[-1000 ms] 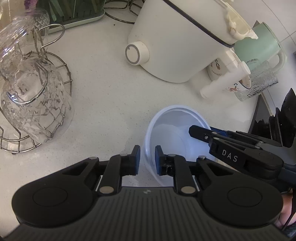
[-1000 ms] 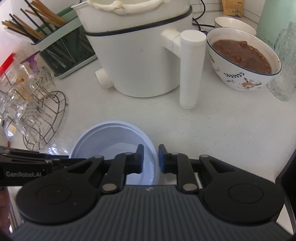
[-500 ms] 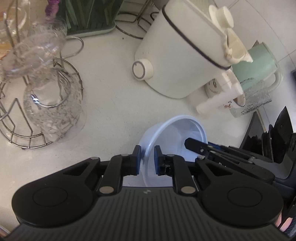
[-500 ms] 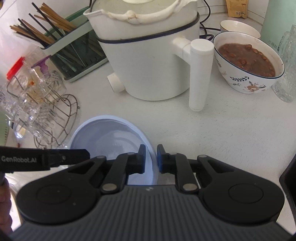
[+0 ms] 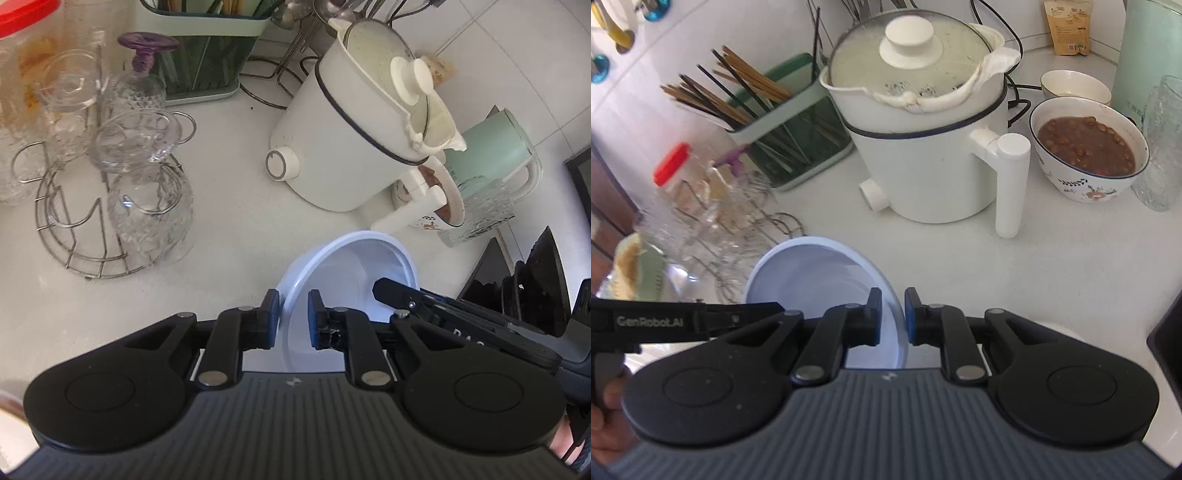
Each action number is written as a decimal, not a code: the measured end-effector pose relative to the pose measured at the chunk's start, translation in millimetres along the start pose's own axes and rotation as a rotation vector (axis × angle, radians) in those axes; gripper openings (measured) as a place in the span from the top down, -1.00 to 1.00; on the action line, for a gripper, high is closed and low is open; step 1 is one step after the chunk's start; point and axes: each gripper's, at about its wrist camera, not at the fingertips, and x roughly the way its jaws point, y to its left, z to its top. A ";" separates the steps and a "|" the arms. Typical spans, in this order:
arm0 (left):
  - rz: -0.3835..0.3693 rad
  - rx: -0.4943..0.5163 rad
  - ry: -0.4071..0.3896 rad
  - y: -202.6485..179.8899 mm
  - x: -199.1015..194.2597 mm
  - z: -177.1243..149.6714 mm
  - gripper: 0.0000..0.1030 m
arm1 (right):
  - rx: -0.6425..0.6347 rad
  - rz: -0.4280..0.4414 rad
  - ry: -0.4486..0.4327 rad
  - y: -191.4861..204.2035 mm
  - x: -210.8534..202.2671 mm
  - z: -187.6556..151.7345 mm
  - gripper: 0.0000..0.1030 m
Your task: Organize plates and bowls
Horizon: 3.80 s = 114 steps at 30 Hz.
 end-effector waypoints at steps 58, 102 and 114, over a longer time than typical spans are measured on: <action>0.063 0.094 0.144 57.4 -49.1 -73.5 0.47 | 0.146 -0.044 0.152 72.6 -9.4 -79.5 0.64; -0.015 0.306 -0.060 -24.5 -120.1 -53.7 0.15 | 0.016 -0.204 -0.210 70.1 -120.1 -44.0 0.15; 0.028 0.264 -0.029 -48.8 -71.1 -41.2 0.15 | 0.091 -0.279 -0.205 4.3 -109.2 -40.3 0.15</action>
